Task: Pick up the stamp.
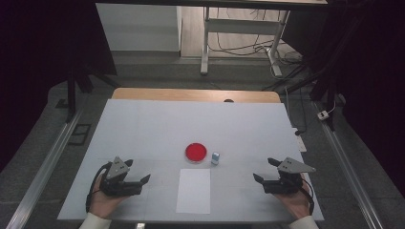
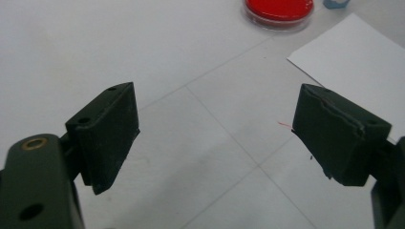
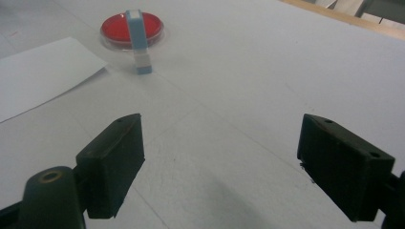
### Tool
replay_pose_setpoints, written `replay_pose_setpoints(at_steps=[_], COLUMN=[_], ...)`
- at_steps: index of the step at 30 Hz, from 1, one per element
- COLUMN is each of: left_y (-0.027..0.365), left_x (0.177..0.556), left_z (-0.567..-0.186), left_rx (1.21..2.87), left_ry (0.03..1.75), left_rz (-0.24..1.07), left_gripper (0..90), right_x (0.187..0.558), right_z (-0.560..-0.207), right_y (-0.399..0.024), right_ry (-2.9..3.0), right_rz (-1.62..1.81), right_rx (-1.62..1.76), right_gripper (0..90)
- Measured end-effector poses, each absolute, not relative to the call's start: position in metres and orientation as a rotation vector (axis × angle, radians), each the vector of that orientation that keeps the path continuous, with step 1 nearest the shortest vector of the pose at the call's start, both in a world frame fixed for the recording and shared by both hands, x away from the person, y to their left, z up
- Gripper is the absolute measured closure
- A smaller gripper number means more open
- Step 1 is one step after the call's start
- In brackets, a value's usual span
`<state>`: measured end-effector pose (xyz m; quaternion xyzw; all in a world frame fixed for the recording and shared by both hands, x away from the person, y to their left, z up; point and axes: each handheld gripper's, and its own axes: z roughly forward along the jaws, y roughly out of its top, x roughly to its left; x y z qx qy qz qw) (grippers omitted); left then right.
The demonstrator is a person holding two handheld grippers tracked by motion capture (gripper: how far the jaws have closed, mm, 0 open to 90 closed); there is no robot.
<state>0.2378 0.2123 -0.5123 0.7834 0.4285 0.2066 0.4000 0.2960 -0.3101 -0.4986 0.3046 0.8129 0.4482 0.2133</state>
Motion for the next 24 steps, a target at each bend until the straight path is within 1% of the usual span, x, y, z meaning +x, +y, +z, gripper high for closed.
replay_pose_setpoints(at_steps=[5,12,17,24], left_y=[0.215,0.213,0.212,0.212], left_x=[0.237,0.226,0.229,0.233], left_z=[-0.506,-0.506,-0.509,-0.511], left_rx=[1.951,1.959,1.967,1.970], left_ry=[1.080,1.049,1.038,1.035], left_rz=[0.546,0.569,0.587,0.572], left_gripper=[17.0,17.6,18.2,18.6], right_x=[0.296,0.295,0.291,0.293], right_z=[-0.496,-0.495,-0.495,-0.498], right_y=[-0.317,-0.317,-0.313,-0.311], right_ry=[2.213,2.215,2.212,2.228], right_rz=[1.325,1.306,1.273,1.247], right_rx=[0.904,0.897,0.878,0.873], right_gripper=[17.3,18.7,20.5,21.2])
